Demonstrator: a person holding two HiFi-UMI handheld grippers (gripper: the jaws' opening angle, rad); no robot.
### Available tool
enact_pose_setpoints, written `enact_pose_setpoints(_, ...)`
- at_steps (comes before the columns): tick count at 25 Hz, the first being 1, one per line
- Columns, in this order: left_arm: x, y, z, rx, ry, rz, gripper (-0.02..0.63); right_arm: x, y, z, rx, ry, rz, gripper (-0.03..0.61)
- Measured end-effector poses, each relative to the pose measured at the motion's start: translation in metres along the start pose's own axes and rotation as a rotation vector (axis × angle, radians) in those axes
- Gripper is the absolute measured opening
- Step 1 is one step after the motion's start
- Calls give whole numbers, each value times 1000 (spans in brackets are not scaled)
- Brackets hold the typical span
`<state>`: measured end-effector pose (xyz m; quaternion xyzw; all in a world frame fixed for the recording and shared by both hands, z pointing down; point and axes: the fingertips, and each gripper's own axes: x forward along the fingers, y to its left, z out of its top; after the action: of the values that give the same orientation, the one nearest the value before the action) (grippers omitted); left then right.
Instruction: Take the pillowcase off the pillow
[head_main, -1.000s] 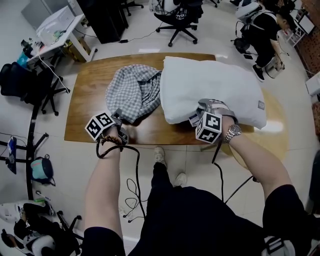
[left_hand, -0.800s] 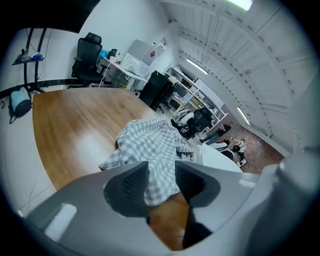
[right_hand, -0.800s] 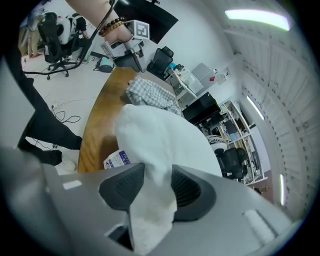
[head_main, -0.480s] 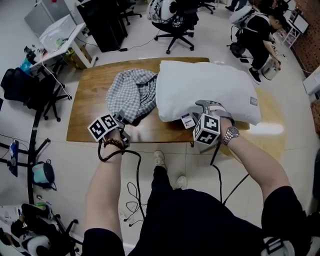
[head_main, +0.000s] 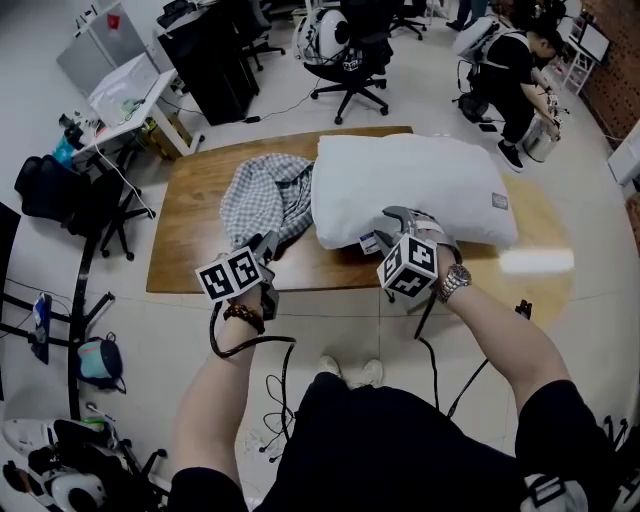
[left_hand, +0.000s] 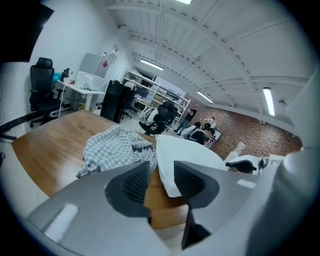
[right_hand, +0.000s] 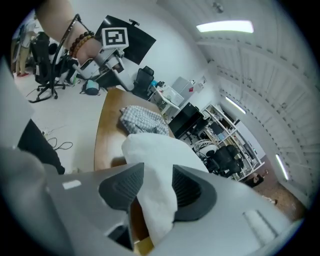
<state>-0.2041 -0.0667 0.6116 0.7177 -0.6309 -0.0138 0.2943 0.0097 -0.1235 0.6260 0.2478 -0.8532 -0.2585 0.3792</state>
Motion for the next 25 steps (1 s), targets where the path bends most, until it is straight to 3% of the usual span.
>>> enact_pose_setpoints(3, -8, -34, 4, 81, -2, -71, 129, -12, -3, 22, 68, -65, -16, 174)
enact_pose_setpoints(5, -15, -57, 8, 121, -7, -130, 71, -18, -3, 36, 110, -106, -26, 164)
enact_pose_setpoints(10, -29, -112, 17, 360, -72, -198, 5, -38, -6, 58, 230, -203, -66, 104)
enact_pose_setpoints(16, -57, -143, 29, 492, -155, -254, 5, -74, -10, 97, 307, -306, -141, 2)
enact_pose_setpoints(25, -115, -159, 31, 703, -220, -282, 5, -115, 22, 155, 363, -369, -187, 0)
